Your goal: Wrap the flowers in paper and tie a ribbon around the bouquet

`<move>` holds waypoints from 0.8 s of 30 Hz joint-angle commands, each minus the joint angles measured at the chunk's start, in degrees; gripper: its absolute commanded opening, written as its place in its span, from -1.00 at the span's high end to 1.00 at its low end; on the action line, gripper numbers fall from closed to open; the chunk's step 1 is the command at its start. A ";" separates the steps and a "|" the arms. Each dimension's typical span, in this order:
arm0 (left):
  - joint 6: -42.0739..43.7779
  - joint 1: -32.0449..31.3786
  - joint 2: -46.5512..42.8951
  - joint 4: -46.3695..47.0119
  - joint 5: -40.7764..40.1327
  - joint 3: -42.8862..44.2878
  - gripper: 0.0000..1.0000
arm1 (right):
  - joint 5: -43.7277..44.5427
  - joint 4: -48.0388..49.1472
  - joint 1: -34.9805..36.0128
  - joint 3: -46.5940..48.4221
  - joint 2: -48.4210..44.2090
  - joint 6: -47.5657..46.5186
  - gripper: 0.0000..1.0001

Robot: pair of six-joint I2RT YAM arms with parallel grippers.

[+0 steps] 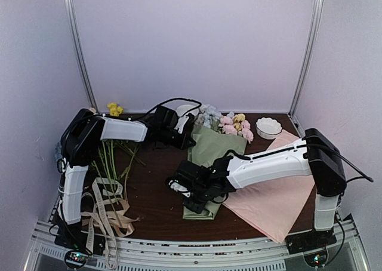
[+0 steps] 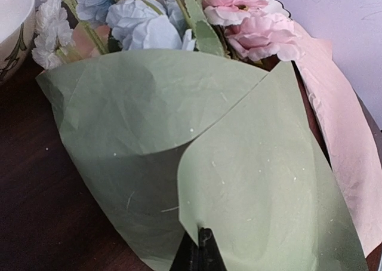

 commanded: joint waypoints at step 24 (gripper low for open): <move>2.28 3.57 5.45 -12.82 -10.75 9.21 1.00 | 1.45 -5.57 7.19 -9.53 -1.43 -3.63 1.00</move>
